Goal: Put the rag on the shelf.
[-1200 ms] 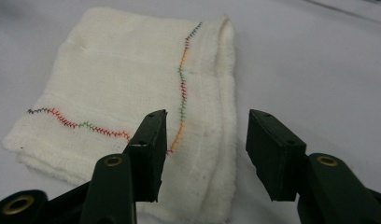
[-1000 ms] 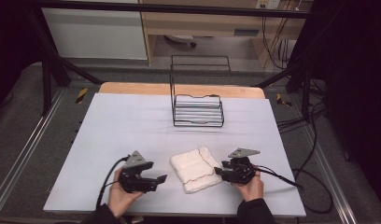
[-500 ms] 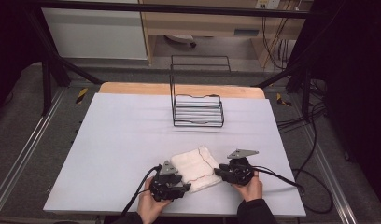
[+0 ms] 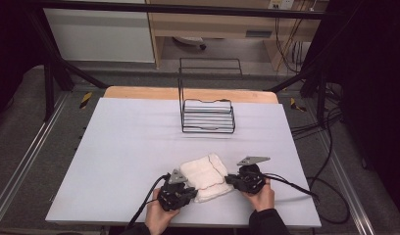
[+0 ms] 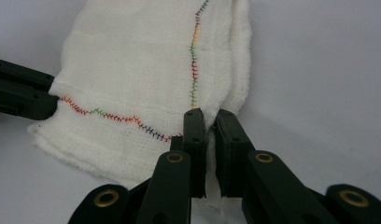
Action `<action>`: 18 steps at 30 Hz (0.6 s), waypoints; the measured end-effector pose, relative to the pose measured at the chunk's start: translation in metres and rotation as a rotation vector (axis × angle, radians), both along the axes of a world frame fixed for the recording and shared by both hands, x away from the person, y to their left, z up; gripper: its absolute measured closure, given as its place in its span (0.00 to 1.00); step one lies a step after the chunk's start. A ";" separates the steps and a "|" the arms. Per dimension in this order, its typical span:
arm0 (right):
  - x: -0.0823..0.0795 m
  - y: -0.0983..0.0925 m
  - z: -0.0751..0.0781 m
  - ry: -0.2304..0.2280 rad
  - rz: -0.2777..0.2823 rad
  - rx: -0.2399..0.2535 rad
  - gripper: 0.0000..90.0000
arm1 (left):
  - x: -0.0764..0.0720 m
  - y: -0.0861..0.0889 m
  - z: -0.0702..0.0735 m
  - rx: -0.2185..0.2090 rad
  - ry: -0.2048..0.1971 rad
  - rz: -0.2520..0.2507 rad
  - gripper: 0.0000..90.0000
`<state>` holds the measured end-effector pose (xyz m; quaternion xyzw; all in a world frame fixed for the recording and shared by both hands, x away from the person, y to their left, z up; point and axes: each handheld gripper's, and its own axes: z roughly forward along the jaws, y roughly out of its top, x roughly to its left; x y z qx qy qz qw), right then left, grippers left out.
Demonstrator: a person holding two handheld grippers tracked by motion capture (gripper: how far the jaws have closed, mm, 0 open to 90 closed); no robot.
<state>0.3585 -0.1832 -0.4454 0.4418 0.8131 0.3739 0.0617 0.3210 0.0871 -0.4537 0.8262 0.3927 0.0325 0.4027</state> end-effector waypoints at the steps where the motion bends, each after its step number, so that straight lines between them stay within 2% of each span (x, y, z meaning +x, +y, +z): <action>1: -0.001 0.000 0.001 -0.004 -0.004 0.005 0.93 | 0.000 0.001 0.001 0.000 0.002 -0.004 0.93; 6: -0.011 0.002 0.004 0.015 -0.018 0.074 0.92 | 0.001 0.010 0.005 0.017 0.001 -0.033 0.95; 10: -0.017 0.012 0.004 0.016 0.008 0.053 0.91 | 0.001 0.023 0.011 0.039 -0.004 -0.056 0.95; 13: -0.022 0.021 0.003 0.026 0.024 0.074 0.91 | 0.000 0.033 0.016 0.085 -0.019 -0.078 0.95; 18: -0.030 0.029 0.001 0.040 0.019 0.076 0.89 | -0.001 0.041 0.018 0.113 -0.014 -0.105 0.95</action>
